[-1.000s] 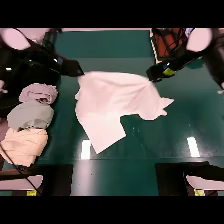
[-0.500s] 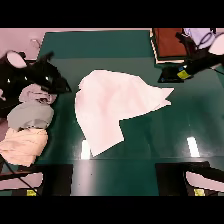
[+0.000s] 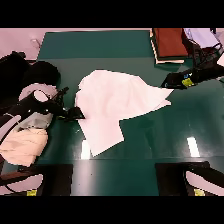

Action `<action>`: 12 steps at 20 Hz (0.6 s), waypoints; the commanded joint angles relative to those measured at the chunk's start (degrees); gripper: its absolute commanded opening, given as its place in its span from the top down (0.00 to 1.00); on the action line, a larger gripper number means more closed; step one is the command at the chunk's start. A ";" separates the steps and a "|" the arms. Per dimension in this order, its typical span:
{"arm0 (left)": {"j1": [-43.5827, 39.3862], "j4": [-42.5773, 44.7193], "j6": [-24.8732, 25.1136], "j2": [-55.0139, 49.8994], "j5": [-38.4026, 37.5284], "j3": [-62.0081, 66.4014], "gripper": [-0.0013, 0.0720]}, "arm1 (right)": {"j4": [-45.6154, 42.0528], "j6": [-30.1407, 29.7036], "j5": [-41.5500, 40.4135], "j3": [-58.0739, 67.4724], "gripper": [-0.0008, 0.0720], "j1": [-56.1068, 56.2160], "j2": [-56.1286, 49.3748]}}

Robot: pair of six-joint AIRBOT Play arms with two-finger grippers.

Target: Fold the shirts.

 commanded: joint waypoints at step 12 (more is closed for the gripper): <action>10.86 0.72 0.57 9.42 -1.53 11.87 0.95 | 4.44 -6.51 -6.01 -19.87 0.26 -26.21 -4.55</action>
